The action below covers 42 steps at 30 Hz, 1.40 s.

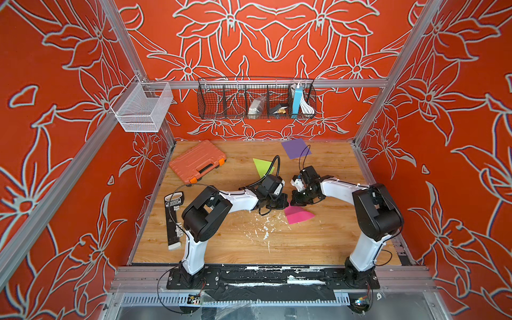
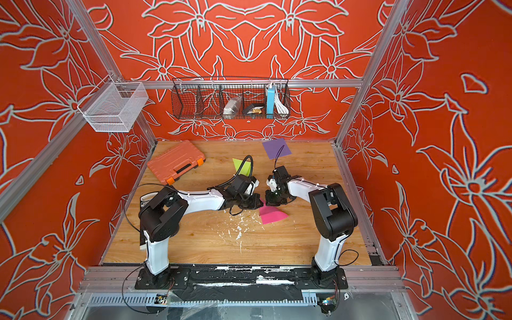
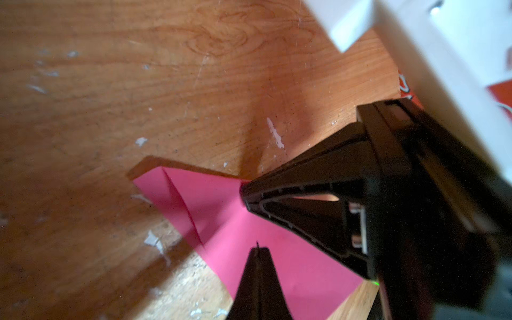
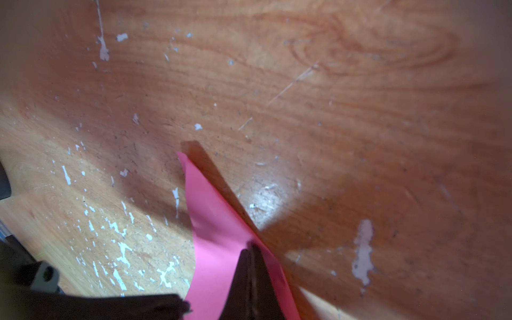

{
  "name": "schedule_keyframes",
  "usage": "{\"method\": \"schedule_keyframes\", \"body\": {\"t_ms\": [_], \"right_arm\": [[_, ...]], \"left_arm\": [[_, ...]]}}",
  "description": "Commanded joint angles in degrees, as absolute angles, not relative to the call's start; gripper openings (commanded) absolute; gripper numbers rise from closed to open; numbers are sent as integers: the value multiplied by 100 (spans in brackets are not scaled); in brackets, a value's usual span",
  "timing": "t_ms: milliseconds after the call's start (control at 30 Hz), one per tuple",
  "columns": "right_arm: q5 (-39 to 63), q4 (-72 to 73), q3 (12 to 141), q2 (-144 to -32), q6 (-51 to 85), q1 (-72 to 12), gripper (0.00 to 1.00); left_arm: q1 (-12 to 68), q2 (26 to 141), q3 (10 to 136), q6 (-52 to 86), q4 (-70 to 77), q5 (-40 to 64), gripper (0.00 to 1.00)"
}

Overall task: Fold the square paper diagonally
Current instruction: Fold the paper at the center of the board.

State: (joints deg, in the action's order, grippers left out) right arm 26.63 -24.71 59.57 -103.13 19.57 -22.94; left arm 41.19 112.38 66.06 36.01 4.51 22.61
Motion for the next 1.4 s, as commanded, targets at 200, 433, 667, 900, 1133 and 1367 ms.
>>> {"method": "schedule_keyframes", "body": {"t_ms": [200,433,667,900,1133,1367], "right_arm": [[2717,-2584,5942,-10388,1864,-2336,0],[2733,-2608,5933,-10069,2006,-2310,0],[2911,-2768,5926,-9338,2200,-2317,0],[2912,-2723,5527,-8745,2532,-2397,0],[2821,-2583,5160,-8746,2735,-2581,0],[2717,-2444,4894,-8850,2908,-2698,0]], "left_arm": [[4080,11728,6763,3569,499,2272,1],[4039,11918,6777,3499,440,2231,1],[4026,11966,6887,3354,191,2129,0],[4021,11928,6864,3265,202,2119,1],[4030,11893,6828,3251,228,2114,1],[4019,11845,6724,3225,259,2045,1]]}}
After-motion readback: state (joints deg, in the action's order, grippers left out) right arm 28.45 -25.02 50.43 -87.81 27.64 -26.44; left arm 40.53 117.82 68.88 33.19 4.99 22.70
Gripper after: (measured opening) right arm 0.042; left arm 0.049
